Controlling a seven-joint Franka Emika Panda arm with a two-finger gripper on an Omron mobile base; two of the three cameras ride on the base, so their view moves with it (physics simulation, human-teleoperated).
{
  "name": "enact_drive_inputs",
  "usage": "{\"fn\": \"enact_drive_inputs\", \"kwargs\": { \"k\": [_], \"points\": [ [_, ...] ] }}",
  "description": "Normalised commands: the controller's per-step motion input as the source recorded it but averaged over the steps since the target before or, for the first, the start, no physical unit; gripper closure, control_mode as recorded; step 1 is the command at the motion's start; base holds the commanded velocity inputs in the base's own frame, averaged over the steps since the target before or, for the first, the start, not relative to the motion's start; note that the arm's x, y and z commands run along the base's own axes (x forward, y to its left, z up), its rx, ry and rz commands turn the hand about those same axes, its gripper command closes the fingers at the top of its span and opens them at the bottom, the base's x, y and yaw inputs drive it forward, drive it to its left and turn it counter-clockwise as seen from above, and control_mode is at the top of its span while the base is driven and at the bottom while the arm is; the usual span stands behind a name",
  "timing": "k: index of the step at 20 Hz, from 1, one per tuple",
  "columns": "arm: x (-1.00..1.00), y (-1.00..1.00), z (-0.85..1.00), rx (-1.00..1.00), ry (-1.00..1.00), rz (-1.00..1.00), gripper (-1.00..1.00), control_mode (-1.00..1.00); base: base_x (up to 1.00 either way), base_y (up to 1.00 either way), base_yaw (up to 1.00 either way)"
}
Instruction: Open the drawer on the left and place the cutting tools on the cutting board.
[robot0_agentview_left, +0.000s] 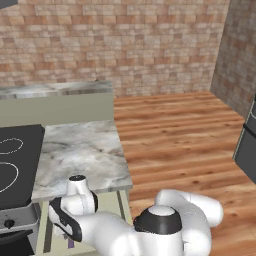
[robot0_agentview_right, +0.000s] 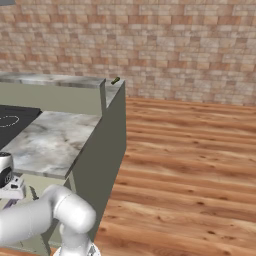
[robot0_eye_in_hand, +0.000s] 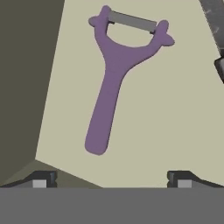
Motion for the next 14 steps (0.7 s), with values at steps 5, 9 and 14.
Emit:
{"fn": "enact_drive_inputs", "kwargs": {
  "k": [5,9,14],
  "points": [
    [0.06,0.14,-0.17,0.00,0.00,-0.01,-1.00,-1.00,0.00,0.00,0.00],
    [0.11,0.06,-0.18,0.00,0.00,-0.02,-1.00,-1.00,0.00,0.00,0.00],
    [0.19,0.04,-0.14,0.00,0.00,-0.02,-1.00,-1.00,0.00,0.00,0.00]
  ]
}}
